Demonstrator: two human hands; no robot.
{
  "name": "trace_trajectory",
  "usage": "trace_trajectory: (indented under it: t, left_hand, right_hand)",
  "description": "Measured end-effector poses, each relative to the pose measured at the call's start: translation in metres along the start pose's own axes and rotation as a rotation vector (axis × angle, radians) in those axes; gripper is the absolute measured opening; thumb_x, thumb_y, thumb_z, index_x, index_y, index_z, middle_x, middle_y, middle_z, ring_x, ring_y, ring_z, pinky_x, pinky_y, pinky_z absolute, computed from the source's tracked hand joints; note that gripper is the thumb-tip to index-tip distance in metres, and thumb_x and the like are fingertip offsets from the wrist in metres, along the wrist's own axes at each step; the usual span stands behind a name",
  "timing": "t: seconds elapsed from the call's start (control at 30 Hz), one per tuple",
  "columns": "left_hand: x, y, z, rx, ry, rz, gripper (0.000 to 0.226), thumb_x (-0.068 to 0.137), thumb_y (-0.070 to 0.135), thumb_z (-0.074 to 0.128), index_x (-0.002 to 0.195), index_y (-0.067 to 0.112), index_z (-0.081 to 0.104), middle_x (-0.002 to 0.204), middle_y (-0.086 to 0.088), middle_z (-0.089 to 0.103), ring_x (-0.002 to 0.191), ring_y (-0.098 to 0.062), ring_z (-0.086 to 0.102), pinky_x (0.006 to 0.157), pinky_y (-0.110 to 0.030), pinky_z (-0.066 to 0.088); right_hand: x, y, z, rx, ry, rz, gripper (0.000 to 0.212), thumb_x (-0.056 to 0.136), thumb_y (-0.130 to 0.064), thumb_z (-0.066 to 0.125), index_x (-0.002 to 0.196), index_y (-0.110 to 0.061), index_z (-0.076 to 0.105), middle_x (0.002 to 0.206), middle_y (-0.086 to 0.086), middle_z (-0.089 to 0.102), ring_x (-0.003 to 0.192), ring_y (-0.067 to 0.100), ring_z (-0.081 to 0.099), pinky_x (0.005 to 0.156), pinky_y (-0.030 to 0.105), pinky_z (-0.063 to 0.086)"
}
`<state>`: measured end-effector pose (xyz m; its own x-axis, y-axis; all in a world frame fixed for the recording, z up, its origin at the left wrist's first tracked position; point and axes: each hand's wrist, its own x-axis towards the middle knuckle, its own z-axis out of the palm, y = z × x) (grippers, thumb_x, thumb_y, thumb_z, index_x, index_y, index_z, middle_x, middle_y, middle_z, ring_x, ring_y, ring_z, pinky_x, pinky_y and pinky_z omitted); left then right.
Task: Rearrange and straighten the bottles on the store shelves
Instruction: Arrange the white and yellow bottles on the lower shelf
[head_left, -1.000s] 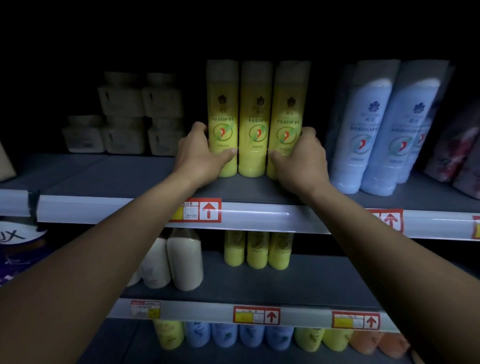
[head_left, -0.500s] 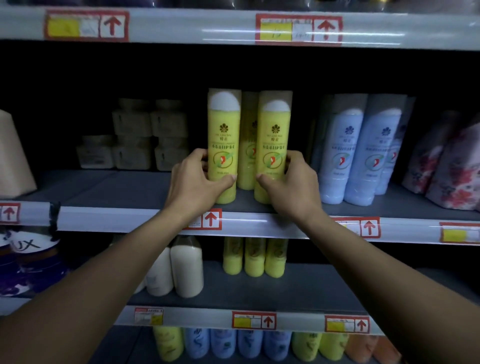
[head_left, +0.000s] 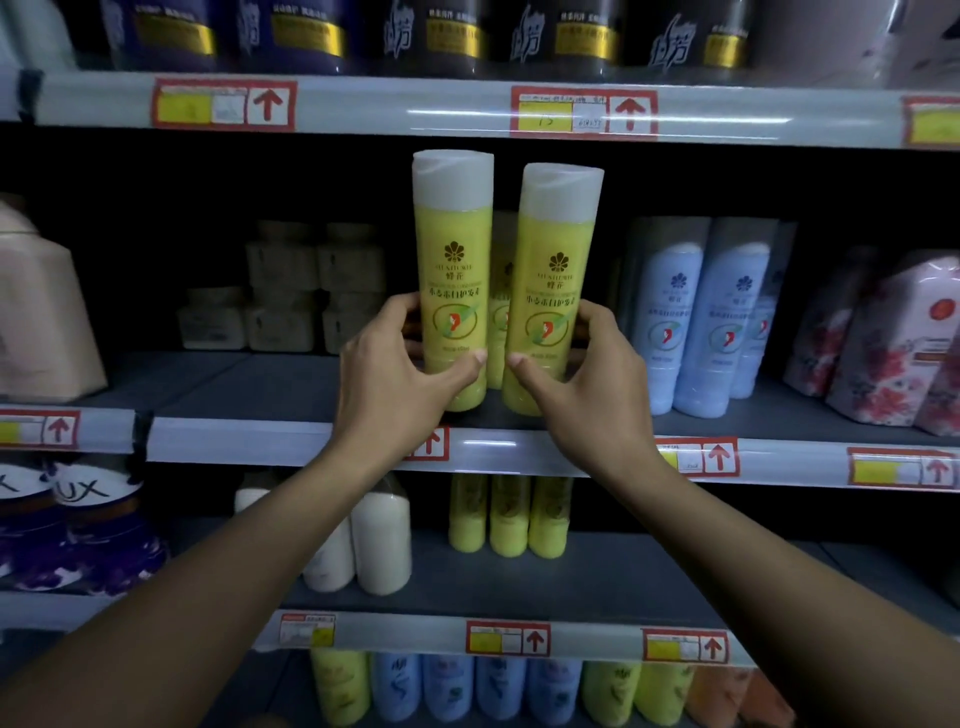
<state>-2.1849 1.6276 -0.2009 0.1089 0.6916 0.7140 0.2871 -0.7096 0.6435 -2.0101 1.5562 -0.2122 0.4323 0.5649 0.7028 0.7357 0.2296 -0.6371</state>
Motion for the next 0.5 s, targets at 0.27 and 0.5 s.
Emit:
trace_trajectory:
  t: [0.27, 0.5]
  left_hand:
    - [-0.042, 0.011, -0.007, -0.059, -0.019, -0.025, 0.054, 0.075, 0.041, 0.09, 0.122, 0.034, 0.064, 0.095, 0.024, 0.07, 0.083, 0.008, 0.068, 0.066, -0.016, 0.058]
    - [-0.086, -0.002, -0.01, -0.064, -0.043, -0.033, 0.057, 0.073, 0.036, 0.092, 0.123, 0.029, 0.066, 0.096, 0.017, 0.074, 0.081, 0.002, 0.071, 0.069, -0.023, 0.061]
  right_hand:
    - [-0.04, -0.006, -0.019, 0.016, -0.034, -0.096, 0.06, 0.083, -0.046, 0.081, 0.134, -0.03, 0.053, 0.119, -0.016, 0.068, 0.109, 0.004, 0.066, 0.09, 0.039, 0.059]
    - [-0.091, 0.012, -0.025, 0.043, -0.093, -0.043, 0.061, 0.084, -0.046, 0.082, 0.136, -0.036, 0.051, 0.122, -0.022, 0.066, 0.113, 0.0, 0.064, 0.089, 0.039, 0.06]
